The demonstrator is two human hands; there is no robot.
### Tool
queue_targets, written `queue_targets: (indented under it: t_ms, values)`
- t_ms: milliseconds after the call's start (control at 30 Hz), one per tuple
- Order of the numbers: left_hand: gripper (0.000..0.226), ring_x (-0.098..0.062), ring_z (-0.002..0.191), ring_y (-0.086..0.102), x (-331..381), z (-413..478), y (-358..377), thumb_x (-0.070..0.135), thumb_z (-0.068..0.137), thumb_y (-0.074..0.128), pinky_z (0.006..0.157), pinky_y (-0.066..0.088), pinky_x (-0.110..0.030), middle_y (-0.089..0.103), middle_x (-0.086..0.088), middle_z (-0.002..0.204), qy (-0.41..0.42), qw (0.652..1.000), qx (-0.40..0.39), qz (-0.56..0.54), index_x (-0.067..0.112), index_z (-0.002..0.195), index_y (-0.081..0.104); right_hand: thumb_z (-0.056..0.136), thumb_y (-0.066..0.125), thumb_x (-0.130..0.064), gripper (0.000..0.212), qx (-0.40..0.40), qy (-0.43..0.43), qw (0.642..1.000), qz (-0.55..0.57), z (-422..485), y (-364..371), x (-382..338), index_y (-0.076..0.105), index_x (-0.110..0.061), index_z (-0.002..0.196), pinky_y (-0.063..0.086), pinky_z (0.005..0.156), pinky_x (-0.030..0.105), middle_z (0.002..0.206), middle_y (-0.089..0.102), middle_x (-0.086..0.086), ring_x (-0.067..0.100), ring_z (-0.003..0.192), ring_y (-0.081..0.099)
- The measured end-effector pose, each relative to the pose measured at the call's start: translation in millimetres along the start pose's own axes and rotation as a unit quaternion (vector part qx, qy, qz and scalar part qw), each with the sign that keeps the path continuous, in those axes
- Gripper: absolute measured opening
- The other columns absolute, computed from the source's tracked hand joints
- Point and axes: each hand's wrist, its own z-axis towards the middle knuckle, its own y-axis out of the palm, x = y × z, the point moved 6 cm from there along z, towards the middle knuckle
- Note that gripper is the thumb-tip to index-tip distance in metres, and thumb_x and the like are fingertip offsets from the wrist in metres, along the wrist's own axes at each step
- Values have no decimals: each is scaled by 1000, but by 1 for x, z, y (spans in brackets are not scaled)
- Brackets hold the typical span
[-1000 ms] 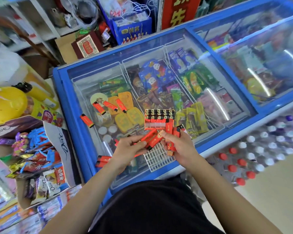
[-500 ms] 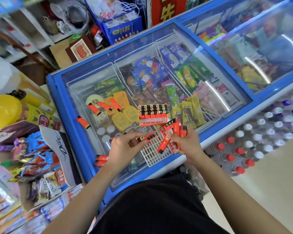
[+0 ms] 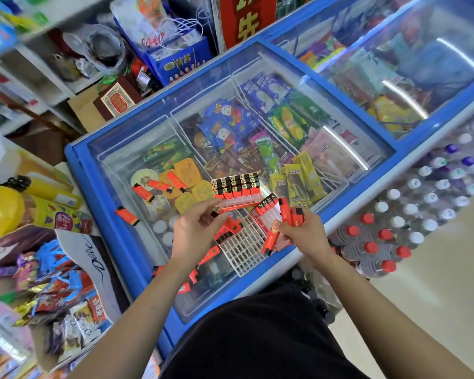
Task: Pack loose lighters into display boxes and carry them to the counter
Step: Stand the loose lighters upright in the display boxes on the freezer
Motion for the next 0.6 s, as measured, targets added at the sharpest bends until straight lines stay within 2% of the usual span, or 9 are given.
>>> queue_targets:
  t_ms: [100,233,333,400,467,533,600]
  values:
    - [28,-1,70,57,2,21,0,32,88,76,67,43,-9,63,14,81,38,998,0,51,24,115,76,81,80,-12,23,3,2,1000,16,2,-1,-2,58,-14,75,58,62,38,57,61,-2,21,57,66]
    - [25,2,67,57,-21,46,-4,36,84,81,63,43,-7,64,13,74,-12,996,-6,85,22,105,78,81,79,-17,22,-3,-11,1000,10,7,6,-12,59,-18,72,55,63,37,56,63,-2,17,56,64]
    - [31,2,71,60,-33,56,1,30,80,85,66,46,-4,66,9,76,-35,993,-44,108,21,109,76,81,78,-15,21,-6,-25,999,25,15,11,-25,60,-17,71,54,63,33,57,62,-3,11,55,60]
    - [37,0,72,62,-37,61,7,25,79,86,72,53,-9,69,6,80,-40,988,-64,131,18,113,75,80,79,-16,19,-7,-38,999,29,21,15,-35,62,-17,73,56,64,33,61,64,-2,11,58,63]
    - [38,-2,68,62,-41,64,11,22,79,86,73,56,-15,69,5,79,-35,984,-68,158,15,115,75,81,80,-17,17,-7,-51,998,31,27,19,-43,63,-14,77,55,59,27,64,66,0,10,58,64]
    - [37,-7,68,64,-45,65,14,26,79,86,73,60,-26,72,0,80,-15,981,-64,184,12,112,76,82,79,-12,15,-8,-59,997,55,31,23,-50,65,-12,81,50,55,19,62,65,-3,8,55,63]
    - [37,-15,71,68,-49,65,18,34,77,87,72,62,-37,75,-4,84,5,976,-57,210,11,104,79,83,79,-8,15,-12,-58,995,81,34,26,-55,65,-13,83,49,54,17,61,65,-5,7,55,63]
